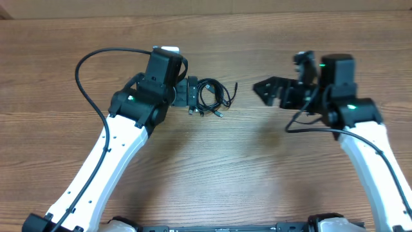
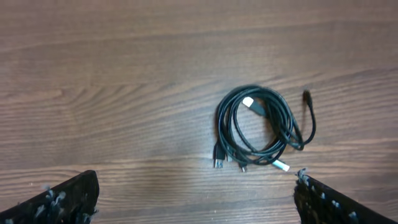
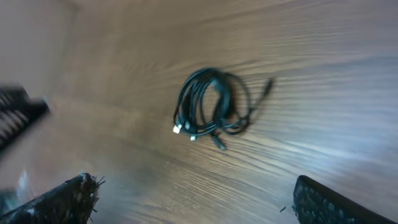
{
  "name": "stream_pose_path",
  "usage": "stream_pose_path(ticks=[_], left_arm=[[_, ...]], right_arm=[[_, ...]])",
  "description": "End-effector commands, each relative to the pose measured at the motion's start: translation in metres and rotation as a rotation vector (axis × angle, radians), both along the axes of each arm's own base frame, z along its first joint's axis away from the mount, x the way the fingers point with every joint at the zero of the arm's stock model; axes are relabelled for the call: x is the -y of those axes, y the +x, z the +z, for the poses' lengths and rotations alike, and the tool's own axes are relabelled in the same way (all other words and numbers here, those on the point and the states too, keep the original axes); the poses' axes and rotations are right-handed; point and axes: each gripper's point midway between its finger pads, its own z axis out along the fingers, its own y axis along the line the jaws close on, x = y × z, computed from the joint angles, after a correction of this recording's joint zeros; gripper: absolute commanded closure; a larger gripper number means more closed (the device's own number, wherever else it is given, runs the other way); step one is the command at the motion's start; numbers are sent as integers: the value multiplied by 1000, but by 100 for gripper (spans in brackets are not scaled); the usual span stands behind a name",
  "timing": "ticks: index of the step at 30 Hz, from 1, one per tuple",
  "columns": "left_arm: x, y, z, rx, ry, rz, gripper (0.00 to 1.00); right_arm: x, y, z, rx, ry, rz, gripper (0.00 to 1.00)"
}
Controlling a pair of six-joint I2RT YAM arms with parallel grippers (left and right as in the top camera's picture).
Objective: Untangle cables
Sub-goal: 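Move both grippers inward toward the black cable bundle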
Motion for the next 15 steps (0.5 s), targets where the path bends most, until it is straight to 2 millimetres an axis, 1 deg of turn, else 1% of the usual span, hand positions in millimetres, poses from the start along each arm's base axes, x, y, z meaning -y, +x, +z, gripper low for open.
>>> stream_pose_path(ticks=[1,3,5,6,7,9,11,15], left_arm=[[-9,6,35,69,-30,48,0],[-14,4,42,65,-29,59,0],[-18,1,48,56,-25,66,0],[-19,0,50,50,-22,67,0],[-22,-3,53,42,-18,72,0],[-23,-4,53,36,-14,73,1],[-24,-5,52,31,-11,74,0],[-25,-4,52,32,-11,76,0]], right_arm=[[-28,6,-21,76,-129,152,0],[-39,14,-43,106,-241,179,0],[-46,24,-60,119,-313,168,0],[-50,27,-67,127,-341,180,0],[-58,30,-80,133,-368,206,0],[-63,32,-92,125,-379,223,0],[-63,36,-103,115,-390,220,0],[-49,51,-124,96,-471,135,0]])
